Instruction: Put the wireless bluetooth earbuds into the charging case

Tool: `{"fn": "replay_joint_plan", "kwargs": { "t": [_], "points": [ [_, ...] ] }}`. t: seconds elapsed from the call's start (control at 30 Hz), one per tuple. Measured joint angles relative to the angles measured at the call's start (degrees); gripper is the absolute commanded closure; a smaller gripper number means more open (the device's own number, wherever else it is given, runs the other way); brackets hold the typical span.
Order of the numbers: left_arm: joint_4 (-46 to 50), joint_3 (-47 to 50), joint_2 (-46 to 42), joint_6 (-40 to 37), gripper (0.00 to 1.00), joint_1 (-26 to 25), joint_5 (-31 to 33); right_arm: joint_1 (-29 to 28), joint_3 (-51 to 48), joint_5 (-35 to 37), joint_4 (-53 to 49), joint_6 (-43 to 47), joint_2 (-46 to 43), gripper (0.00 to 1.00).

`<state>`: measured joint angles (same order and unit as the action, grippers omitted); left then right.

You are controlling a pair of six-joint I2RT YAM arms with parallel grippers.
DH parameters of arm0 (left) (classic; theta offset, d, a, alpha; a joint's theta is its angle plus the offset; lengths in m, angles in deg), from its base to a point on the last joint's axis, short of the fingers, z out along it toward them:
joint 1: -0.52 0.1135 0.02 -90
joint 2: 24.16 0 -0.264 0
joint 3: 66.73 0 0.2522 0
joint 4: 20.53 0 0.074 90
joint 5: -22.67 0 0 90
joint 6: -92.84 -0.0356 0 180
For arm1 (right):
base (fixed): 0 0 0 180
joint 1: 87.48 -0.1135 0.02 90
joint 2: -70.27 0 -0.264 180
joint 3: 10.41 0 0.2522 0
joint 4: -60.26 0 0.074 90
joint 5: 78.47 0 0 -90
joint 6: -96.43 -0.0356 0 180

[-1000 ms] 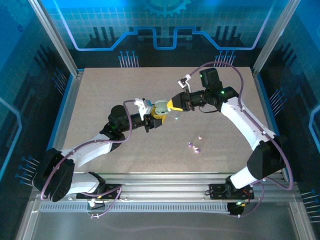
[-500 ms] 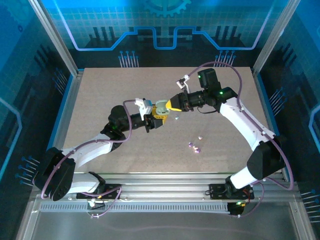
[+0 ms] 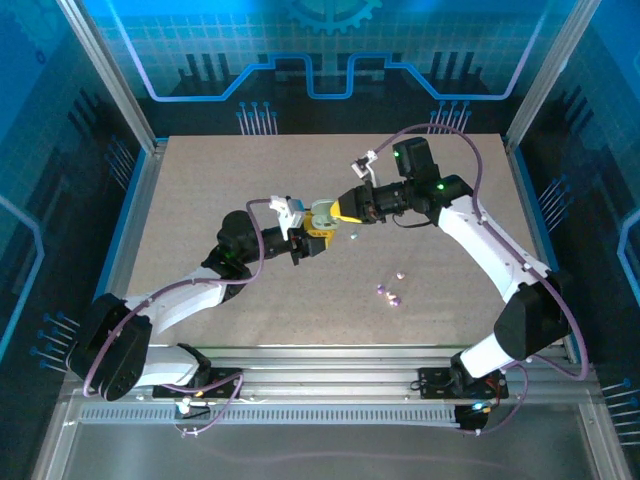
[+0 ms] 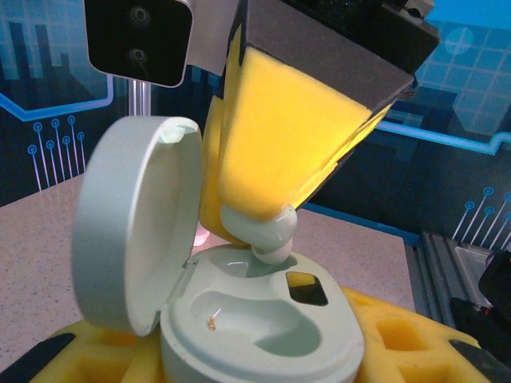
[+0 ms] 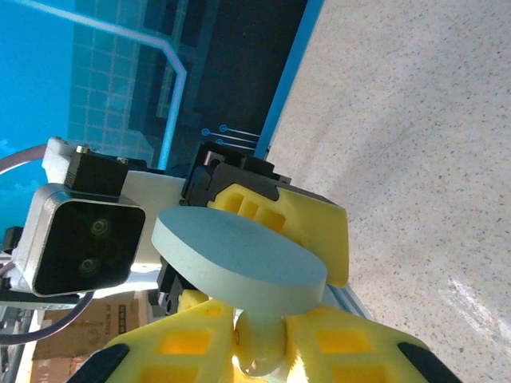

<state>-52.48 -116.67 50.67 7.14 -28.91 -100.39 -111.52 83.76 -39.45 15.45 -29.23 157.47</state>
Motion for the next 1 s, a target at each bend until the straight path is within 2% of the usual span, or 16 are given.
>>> {"fn": "replay_joint_plan", "kwargs": {
  "t": [0.2,0.6,1.0],
  "points": [
    [-0.02,0.0,0.24,0.28,0.64,0.0,0.22,-0.74,1.38,2.69,-2.27,1.81,0.0,0.73],
    [-0.02,0.0,0.24,0.31,0.64,-0.22,0.26,-1.05,2.23,3.72,-4.09,3.17,-0.09,0.71],
    [-0.57,0.0,0.24,0.13,0.64,-0.66,0.87,-0.96,3.61,6.51,-7.87,5.55,-1.2,0.62]
  ]
}}
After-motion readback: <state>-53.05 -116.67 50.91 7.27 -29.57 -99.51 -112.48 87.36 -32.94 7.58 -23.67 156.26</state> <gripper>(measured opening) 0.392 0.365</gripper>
